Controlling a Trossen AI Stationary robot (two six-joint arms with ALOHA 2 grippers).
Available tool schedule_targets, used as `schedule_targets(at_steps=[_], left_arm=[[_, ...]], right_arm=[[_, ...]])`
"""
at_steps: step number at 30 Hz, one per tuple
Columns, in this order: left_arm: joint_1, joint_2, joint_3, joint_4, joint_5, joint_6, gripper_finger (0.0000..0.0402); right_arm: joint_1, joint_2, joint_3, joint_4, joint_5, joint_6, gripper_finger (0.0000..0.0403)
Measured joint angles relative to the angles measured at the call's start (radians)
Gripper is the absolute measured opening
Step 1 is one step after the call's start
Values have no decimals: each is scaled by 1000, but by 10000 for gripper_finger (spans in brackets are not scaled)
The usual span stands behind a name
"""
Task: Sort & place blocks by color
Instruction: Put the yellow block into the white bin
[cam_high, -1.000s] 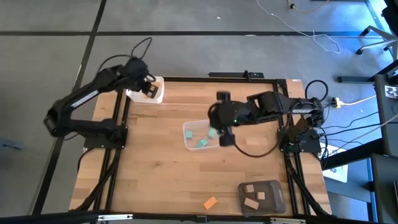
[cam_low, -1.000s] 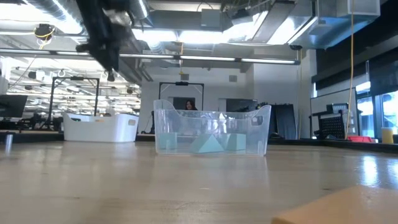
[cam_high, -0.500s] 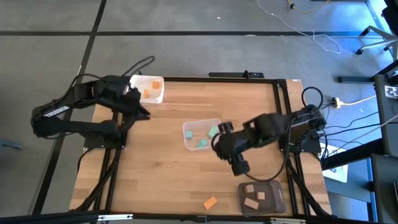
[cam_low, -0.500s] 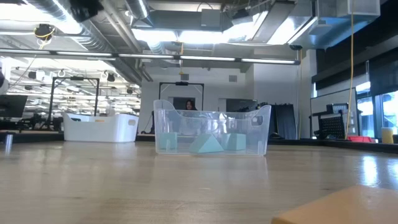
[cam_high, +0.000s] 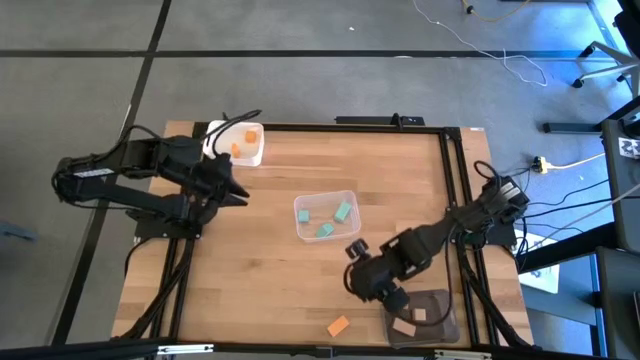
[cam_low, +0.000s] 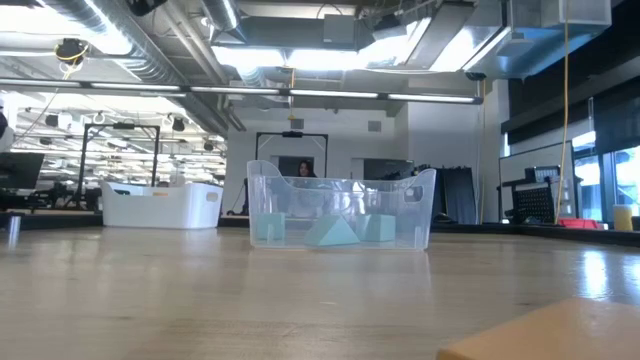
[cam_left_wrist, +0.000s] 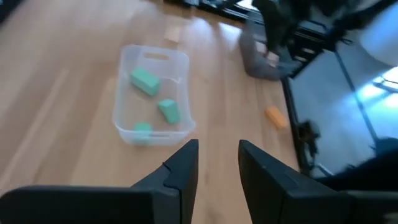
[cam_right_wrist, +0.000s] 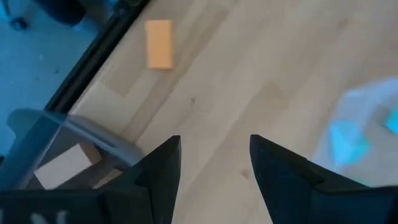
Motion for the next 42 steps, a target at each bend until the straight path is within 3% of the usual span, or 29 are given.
schedule_targets(at_steps=[7, 13, 23, 28, 38, 42], left_arm=[[-12, -1, -1, 37, -69, -28, 105], [-11, -2, -1, 37, -70, -49, 105], [-11, -2, -1, 36, -93, -49, 105], [-11, -2, -1, 36, -117, -49, 105], [-11, -2, -1, 36, -124, -73, 105], [-11, -2, -1, 36, -138, -79, 105]], right_arm=[[32, 0, -175, 240, -65, -101, 193], [33, 0, -312, 559, -137, -95, 193], [40, 20, -541, 960, -141, 9, 193], [40, 98, -553, 1081, -160, 5, 193], [74, 261, -459, 1089, -217, -24, 193], [95, 291, -441, 1104, -177, -52, 193]])
